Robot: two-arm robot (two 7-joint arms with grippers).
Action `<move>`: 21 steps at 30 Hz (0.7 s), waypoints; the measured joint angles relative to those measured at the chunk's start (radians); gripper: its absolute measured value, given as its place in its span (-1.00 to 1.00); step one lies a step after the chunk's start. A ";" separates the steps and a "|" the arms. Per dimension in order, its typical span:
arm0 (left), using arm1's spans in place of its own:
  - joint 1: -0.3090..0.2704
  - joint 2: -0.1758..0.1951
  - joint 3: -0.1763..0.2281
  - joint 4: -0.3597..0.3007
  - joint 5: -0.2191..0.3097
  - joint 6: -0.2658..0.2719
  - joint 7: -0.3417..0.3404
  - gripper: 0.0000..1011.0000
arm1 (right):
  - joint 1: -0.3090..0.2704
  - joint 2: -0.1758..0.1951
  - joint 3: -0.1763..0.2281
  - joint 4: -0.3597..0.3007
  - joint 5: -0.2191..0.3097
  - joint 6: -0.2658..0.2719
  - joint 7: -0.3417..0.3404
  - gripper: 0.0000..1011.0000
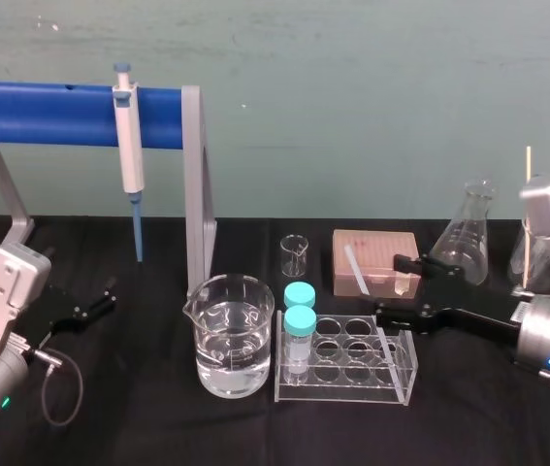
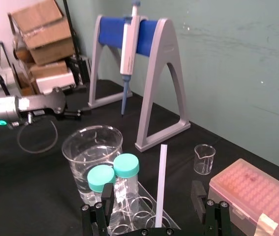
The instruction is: Pick up the stirring rod with one hand, then place it down.
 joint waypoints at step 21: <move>0.000 0.000 0.000 0.000 0.000 0.000 0.000 0.98 | 0.036 -0.103 -0.044 0.042 -0.109 0.061 -0.122 0.98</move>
